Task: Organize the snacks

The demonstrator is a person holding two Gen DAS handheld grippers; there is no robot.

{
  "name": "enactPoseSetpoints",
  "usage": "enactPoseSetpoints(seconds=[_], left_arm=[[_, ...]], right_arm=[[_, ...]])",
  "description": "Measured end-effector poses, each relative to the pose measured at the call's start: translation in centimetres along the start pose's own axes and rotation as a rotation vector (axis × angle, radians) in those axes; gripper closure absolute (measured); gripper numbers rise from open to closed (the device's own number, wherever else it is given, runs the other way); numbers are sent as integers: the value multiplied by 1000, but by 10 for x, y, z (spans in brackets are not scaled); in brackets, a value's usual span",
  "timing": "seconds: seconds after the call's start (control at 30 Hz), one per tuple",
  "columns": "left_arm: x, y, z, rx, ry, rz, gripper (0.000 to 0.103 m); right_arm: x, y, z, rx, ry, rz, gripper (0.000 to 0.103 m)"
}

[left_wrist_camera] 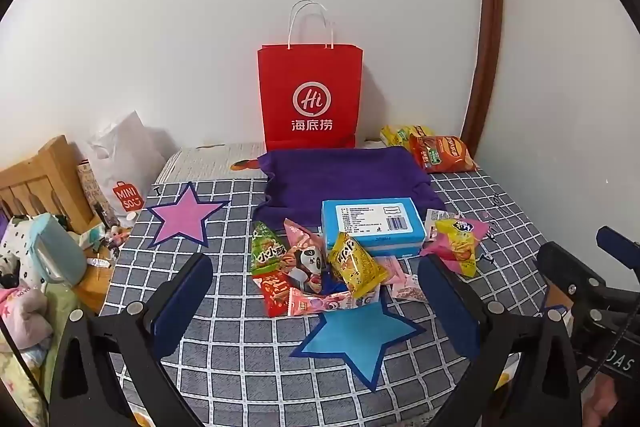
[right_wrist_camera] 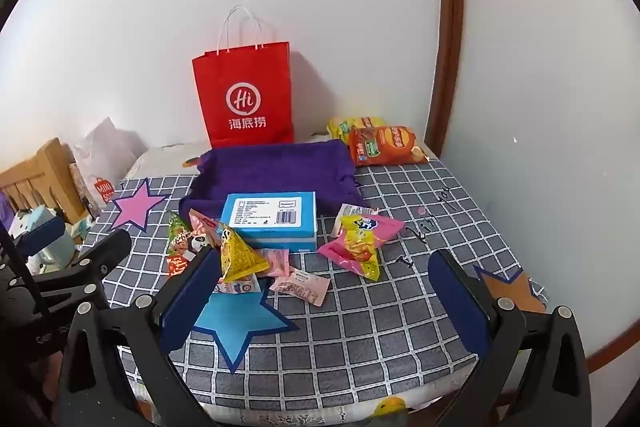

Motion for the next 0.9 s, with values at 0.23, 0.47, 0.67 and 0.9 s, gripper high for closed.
enactPoseSetpoints(seconds=[0.23, 0.47, 0.67, 0.9], left_arm=[[-6, 3, -3, -5, -3, 0, 0], [-2, 5, -2, -26, 15, 0, 0], [-3, 4, 2, -31, 16, -4, 0], [-7, 5, 4, -36, 12, -15, 0]], right_arm=[[-5, 0, -2, 12, -13, -3, 1], [-1, 1, -2, 10, 5, 7, 1], [-1, 1, -4, 12, 4, 2, 1], [-2, -2, -5, 26, 1, 6, 1]])
Point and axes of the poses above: each gripper's, at about its wrist camera, not at the fingertips, and x roughly the way its jaws point, y to its left, z to its top, the point moved 9 cm from there along x, roughly the way its jaws point, and after that the axes turned 15 degrees about -x, right-handed, at the moved point
